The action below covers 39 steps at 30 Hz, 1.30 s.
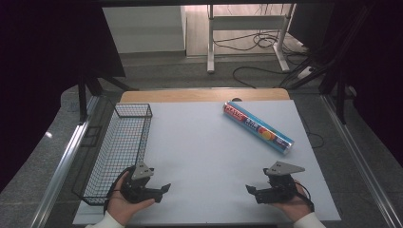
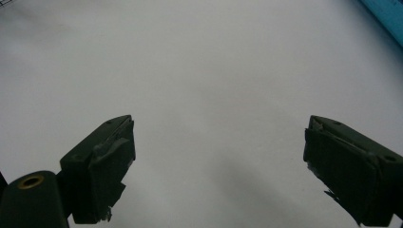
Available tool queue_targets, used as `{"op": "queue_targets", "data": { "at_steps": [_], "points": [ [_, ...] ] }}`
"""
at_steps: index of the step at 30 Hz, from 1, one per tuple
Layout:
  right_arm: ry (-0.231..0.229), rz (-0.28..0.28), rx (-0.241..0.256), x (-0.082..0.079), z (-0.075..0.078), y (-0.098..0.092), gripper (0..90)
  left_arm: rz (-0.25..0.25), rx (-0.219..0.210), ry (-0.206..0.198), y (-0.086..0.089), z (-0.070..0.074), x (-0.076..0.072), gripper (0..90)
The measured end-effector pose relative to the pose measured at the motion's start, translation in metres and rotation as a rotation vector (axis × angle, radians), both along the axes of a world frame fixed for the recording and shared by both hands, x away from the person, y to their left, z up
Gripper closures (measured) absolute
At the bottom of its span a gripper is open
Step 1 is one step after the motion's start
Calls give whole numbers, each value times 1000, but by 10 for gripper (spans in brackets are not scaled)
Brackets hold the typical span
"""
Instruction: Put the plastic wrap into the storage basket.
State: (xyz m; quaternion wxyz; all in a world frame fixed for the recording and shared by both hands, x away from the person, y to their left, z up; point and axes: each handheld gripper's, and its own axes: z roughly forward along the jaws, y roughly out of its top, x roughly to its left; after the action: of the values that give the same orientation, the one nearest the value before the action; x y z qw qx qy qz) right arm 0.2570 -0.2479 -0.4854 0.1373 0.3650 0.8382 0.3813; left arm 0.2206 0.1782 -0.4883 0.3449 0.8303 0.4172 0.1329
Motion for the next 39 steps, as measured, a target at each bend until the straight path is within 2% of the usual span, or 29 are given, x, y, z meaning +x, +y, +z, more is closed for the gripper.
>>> {"op": "queue_targets", "data": {
  "at_steps": [10, 18, 26, 30, 33, 34, 39],
  "points": [
    [7, 15, -7, 2, 1, 1, 134, 6, 1, -4, 1, 0, -2, 189],
    [10, 42, -32, 2, 5, 4, 173, 9, -2, -9, 3, 1, -4, 189],
    [17, 61, -37, 10, 18, 10, 175, -1, -2, 0, 2, 1, -2, 189],
    [16, 71, -69, 17, 25, 11, 175, -4, -5, 1, 3, 2, -2, 189],
    [17, 68, -84, 26, 33, 9, 183, -5, -7, -1, 4, 2, -3, 188],
    [16, 58, -95, 36, 42, 6, 188, -4, -7, 1, 3, 2, -2, 189],
    [14, 57, -130, 66, 59, 3, 194, -4, -5, 3, 3, 2, -1, 189]
  ]
}}
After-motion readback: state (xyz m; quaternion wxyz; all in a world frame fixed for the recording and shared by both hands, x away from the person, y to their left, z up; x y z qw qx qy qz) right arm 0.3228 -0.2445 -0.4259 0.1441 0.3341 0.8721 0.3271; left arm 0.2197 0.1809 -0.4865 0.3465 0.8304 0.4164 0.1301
